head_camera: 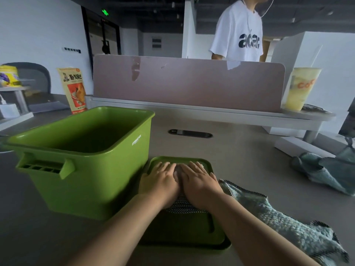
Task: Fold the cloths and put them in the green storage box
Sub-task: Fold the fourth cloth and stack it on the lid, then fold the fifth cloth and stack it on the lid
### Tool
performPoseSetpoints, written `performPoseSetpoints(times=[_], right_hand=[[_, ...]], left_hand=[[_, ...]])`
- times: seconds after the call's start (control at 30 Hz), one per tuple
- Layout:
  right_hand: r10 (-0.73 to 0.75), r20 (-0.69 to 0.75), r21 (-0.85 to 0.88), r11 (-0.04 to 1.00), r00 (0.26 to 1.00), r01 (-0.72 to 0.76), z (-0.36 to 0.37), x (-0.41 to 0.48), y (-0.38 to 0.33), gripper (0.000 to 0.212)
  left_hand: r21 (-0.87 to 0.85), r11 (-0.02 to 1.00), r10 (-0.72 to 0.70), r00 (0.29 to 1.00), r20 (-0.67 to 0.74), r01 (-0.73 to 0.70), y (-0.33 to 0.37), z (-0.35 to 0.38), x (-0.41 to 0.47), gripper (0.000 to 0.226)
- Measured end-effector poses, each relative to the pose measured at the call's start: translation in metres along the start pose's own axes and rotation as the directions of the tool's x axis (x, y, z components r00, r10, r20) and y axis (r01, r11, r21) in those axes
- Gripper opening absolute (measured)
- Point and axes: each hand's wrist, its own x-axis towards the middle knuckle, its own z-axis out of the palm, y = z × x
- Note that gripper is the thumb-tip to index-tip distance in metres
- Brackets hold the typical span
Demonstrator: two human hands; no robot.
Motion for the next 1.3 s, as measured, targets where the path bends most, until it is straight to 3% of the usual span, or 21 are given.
performPoseSetpoints(times=[0.23, 0.57, 0.67, 0.77, 0.83, 0.97, 1.03, 1.1, 1.2, 1.3], right_hand=[[0.067, 0.031, 0.013, 0.998, 0.997, -0.068, 0.006, 0.005, 0.005, 0.056], [0.050, -0.004, 0.008, 0.999, 0.999, -0.050, 0.010, 0.011, 0.007, 0.054], [0.000, 0.020, -0.025, 1.000, 1.000, 0.000, 0.006, 0.004, 0.008, 0.055], [0.003, -0.089, -0.007, 1.000, 0.996, -0.004, -0.011, -0.018, 0.020, 0.050], [0.077, -0.175, 0.039, 0.997, 0.982, -0.071, -0.028, -0.040, 0.034, 0.047], [0.321, -0.145, 0.057, 0.947, 0.936, -0.316, -0.054, -0.082, 0.073, 0.051], [0.417, -0.134, 0.023, 0.908, 0.899, -0.417, -0.061, -0.096, 0.092, 0.050], [0.464, -0.150, 0.002, 0.883, 0.873, -0.469, -0.063, -0.104, 0.110, 0.046], [0.462, -0.182, 0.037, 0.885, 0.868, -0.464, -0.066, -0.111, 0.128, 0.029], [0.470, -0.217, 0.122, 0.883, 0.856, -0.453, -0.072, -0.115, 0.139, 0.030]], left_hand=[[0.016, 0.999, -0.034, 0.999, -0.015, 0.034, -0.001, 0.004, 0.001, 0.048], [0.018, 0.999, -0.032, 0.999, -0.020, 0.033, -0.003, 0.006, 0.004, 0.049], [0.142, 0.989, -0.039, 0.998, 0.054, 0.031, 0.001, -0.003, 0.003, 0.051], [0.340, 0.940, -0.065, 0.993, 0.094, 0.029, 0.018, -0.021, 0.000, 0.058], [0.380, 0.925, -0.036, 0.999, 0.028, 0.022, 0.036, -0.029, -0.005, 0.055], [0.276, 0.952, 0.185, 0.968, -0.169, -0.134, 0.080, -0.021, -0.020, 0.036], [0.163, 0.963, 0.243, 0.952, -0.186, -0.214, 0.106, -0.012, -0.028, 0.024], [0.062, 0.974, 0.222, 0.970, -0.098, -0.216, 0.131, -0.003, -0.036, 0.030], [0.072, 0.982, 0.171, 0.983, 0.074, -0.176, 0.157, 0.016, -0.038, 0.053], [0.013, 0.982, 0.187, 0.975, 0.124, -0.190, 0.172, 0.031, -0.029, 0.050]])
